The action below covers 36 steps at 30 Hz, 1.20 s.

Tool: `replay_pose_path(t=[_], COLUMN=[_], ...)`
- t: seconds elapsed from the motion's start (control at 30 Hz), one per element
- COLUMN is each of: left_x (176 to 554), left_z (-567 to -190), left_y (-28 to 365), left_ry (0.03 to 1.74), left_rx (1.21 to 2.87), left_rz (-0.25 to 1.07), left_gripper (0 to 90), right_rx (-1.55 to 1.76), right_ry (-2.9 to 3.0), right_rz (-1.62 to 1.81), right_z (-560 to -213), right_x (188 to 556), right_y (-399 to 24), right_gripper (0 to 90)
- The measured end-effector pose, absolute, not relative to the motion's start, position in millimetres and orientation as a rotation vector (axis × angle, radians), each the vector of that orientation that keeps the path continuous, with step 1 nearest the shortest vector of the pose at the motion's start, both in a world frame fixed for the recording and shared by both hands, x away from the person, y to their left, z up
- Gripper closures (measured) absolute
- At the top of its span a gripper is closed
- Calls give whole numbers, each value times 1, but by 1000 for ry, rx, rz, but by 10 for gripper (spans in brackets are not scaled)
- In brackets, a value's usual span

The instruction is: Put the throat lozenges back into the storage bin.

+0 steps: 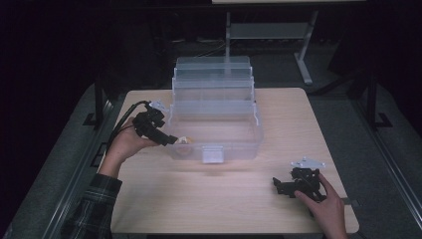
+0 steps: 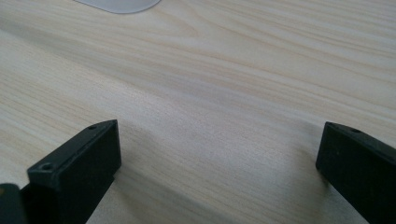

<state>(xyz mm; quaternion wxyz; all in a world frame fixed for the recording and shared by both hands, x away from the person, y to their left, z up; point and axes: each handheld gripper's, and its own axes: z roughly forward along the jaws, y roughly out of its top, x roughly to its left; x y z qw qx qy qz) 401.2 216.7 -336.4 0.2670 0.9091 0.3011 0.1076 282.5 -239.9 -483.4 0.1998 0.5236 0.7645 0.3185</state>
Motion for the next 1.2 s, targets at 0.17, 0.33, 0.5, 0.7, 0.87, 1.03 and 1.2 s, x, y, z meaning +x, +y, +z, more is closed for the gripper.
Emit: replay_pose_path(t=[0.17, 0.33, 0.5, 0.7, 0.87, 1.03, 1.2], left_x=[393, 383, 372, 360, 348, 338, 327], left_z=[-339, -342, -347, -351, -356, -363, -373], left_y=[222, 227, 232, 235, 238, 241, 245], left_ry=[808, 820, 825, 821, 820, 818, 822], left_rx=[2449, 2427, 2409, 2402, 2384, 2383, 2365], left_rz=[302, 314, 324, 336, 343, 345, 353], left_gripper=[150, 130, 125, 124, 124, 124, 124], right_rx=[1464, 1464, 1464, 1464, 1466, 1463, 1464], right_ry=[2137, 2137, 2137, 2139, 2137, 2138, 2137], right_rz=[890, 890, 890, 892, 893, 890, 890], right_z=[-483, -483, -483, -483, -483, -483, -483], right_x=[282, 282, 282, 282, 282, 282, 282], right_y=[-240, -240, -240, -240, -240, -240, -240], right_gripper=[0, 0, 0, 0, 0, 0, 0])
